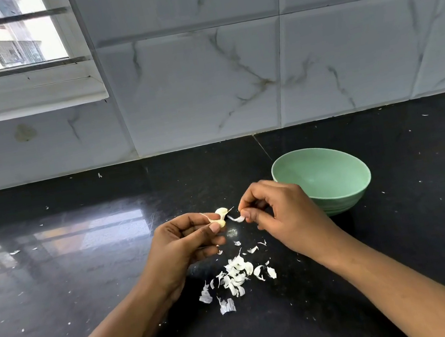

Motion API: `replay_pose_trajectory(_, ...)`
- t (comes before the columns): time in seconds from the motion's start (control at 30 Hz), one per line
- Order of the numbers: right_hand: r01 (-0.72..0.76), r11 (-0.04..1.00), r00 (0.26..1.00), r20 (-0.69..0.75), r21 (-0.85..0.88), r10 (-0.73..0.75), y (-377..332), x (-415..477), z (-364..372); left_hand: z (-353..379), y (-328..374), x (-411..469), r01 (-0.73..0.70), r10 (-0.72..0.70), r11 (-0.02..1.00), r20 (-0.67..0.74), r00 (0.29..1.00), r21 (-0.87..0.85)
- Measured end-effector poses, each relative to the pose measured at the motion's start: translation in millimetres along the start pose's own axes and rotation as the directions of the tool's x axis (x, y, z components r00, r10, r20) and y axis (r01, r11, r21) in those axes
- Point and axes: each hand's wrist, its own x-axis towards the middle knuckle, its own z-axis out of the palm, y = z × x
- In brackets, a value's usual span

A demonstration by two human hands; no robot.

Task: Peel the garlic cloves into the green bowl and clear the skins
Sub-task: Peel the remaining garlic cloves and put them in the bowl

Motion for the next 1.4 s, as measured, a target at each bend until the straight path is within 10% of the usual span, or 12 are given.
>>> replay_pose_trajectory(0.37,-0.088,0.996,0.972,0.215,-0.03,0.092,-5.3,-1.6,-2.4,-0.3,-0.9,-2.0,-0.114,0.113,0.993,0.027,0.993,0.034)
replay_pose_trajectory(0.93,-0.045,0.994,0.999,0.029,0.098,0.042,-5.5,-1.2,-4.6,0.7,-3.0,-4.7,-0.206,0.204,0.977,0.046,0.978,0.056)
replay_pose_trajectory(1.4,-0.194,0.976,0.954,0.252,0.102,0.163,-9.3,-1.2,-8.5,0.9,-1.6,-5.8,-0.212,0.209,0.973,0.047,0.977,0.093)
